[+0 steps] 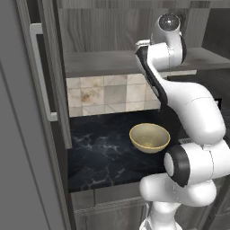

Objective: Pick the mushroom from the cabinet and place it in the bowl. Then pick the bowl and place it in the sink. Then turn on the sink facuet.

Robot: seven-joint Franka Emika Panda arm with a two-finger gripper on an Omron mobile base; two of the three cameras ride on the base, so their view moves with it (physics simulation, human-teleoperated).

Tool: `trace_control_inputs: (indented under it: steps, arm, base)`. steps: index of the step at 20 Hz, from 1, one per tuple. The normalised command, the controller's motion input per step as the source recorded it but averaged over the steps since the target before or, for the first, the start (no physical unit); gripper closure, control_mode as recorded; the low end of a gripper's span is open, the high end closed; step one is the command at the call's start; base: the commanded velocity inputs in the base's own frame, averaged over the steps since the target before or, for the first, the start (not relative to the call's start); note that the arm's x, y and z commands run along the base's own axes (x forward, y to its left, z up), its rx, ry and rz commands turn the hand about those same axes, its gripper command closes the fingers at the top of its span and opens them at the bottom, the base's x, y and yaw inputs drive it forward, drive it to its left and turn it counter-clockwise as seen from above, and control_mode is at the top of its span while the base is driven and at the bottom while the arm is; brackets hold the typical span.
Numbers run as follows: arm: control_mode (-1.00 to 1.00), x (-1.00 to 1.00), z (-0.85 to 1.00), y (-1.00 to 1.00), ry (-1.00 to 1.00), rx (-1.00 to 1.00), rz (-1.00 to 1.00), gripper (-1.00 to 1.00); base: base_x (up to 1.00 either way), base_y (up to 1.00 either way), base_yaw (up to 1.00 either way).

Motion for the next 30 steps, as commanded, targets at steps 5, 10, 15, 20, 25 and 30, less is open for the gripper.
trace_control_inputs:
  steps: [5, 10, 15, 20, 25, 30]
  arm:
    - [-1.00, 0.58, -0.22, 0.00, 0.00, 0.01, 0.00, -1.00]
    - [-1.00, 0.56, -0.26, 0.00, 0.00, 0.00, 0.00, -1.00]
    - [-1.00, 0.35, -0.17, -0.12, 0.02, 0.05, 0.00, -1.00]
    - [-1.00, 0.24, -0.10, -0.27, 0.01, 0.08, 0.00, -1.00]
    - [-1.00, 0.18, -0.07, -0.26, 0.01, 0.06, 0.00, -1.00]
    - [-1.00, 0.09, -0.11, -0.09, 0.01, 0.03, 0.00, 1.00]
  base:
    - [0.00, 0.00, 0.00]
    - [0.00, 0.00, 0.00]
    - [0.00, 0.00, 0.00]
    - [0.00, 0.00, 0.00]
    - [0.00, 0.00, 0.00]
    - [0.00, 0.00, 0.00]
